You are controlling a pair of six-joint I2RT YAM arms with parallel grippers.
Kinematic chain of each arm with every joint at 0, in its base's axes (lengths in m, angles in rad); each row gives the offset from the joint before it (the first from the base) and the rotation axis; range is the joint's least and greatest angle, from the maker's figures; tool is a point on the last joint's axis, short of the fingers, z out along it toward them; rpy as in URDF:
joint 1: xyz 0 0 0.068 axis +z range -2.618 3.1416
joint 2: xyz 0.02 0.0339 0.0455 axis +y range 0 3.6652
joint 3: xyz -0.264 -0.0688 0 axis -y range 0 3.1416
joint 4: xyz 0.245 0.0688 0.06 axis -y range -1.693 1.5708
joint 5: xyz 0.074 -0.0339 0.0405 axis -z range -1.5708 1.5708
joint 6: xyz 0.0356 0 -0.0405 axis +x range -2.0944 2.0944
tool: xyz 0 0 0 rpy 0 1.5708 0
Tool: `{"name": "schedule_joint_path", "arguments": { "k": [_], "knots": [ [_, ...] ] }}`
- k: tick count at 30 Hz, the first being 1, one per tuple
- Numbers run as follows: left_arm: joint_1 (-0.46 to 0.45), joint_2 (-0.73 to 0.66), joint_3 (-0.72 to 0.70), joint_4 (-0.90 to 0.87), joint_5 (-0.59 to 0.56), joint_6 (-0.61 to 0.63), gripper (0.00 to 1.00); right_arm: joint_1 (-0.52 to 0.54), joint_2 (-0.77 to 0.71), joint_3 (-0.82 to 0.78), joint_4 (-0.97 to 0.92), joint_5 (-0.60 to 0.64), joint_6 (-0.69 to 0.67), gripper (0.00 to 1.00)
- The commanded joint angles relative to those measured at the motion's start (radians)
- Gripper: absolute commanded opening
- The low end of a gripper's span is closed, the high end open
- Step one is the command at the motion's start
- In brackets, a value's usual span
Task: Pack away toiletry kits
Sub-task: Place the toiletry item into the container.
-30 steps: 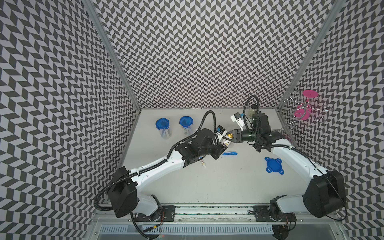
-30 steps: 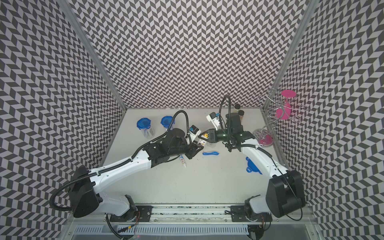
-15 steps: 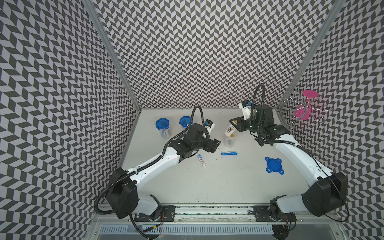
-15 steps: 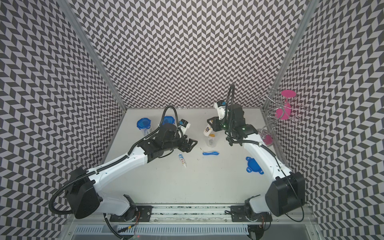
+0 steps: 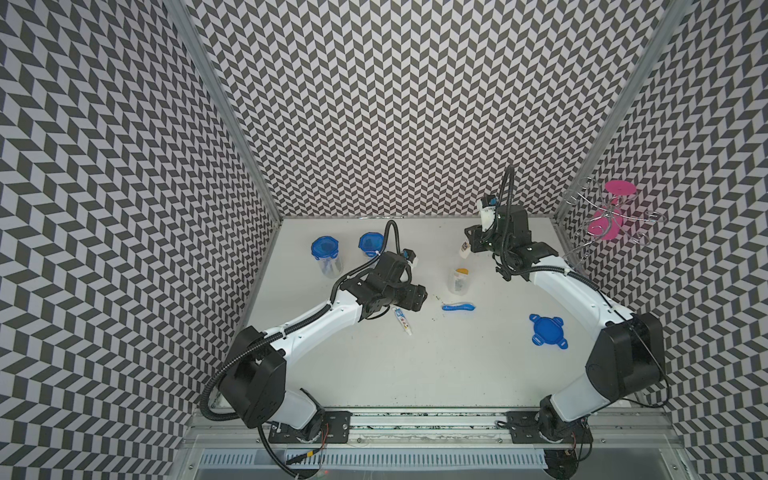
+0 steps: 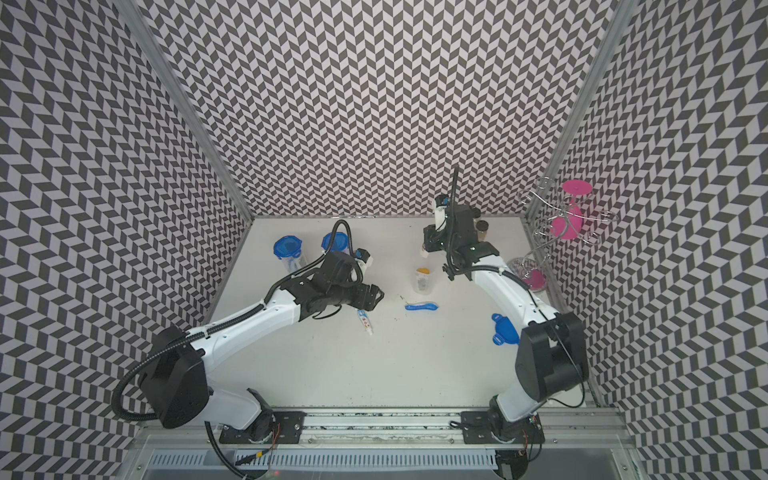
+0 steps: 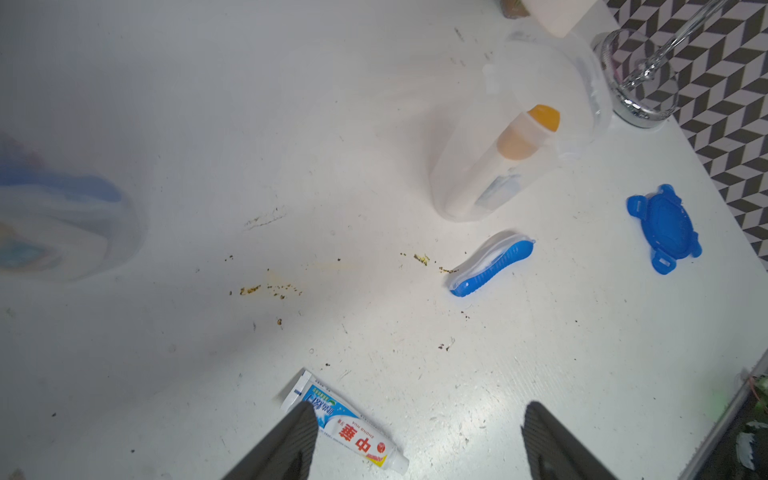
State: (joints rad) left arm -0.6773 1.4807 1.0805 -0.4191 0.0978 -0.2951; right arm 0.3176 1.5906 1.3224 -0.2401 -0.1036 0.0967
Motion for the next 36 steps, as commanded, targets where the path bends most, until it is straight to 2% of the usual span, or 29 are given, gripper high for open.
{"name": "schedule_joint_path", "arguments": {
  "k": [1, 13, 19, 25, 36],
  "knots": [
    [0.019, 0.016, -0.018, -0.036, -0.016, -0.037, 0.8, 0.001, -0.01, -0.019, 0.082, 0.006, -0.01, 0.0],
    [0.019, 0.077, -0.024, -0.066, -0.031, -0.057, 0.79, 0.005, -0.035, -0.097, 0.088, 0.001, -0.016, 0.0],
    [0.019, 0.15, -0.02, -0.111, -0.047, -0.136, 0.73, 0.008, -0.018, -0.113, 0.068, 0.029, -0.028, 0.0],
    [0.019, 0.219, -0.013, -0.11, -0.062, -0.193, 0.65, 0.014, 0.016, -0.119, 0.068, 0.028, -0.038, 0.08],
    [-0.024, 0.286, -0.039, -0.138, -0.082, -0.208, 0.52, 0.015, 0.006, -0.135, 0.068, 0.022, -0.028, 0.29]
  ]
}}
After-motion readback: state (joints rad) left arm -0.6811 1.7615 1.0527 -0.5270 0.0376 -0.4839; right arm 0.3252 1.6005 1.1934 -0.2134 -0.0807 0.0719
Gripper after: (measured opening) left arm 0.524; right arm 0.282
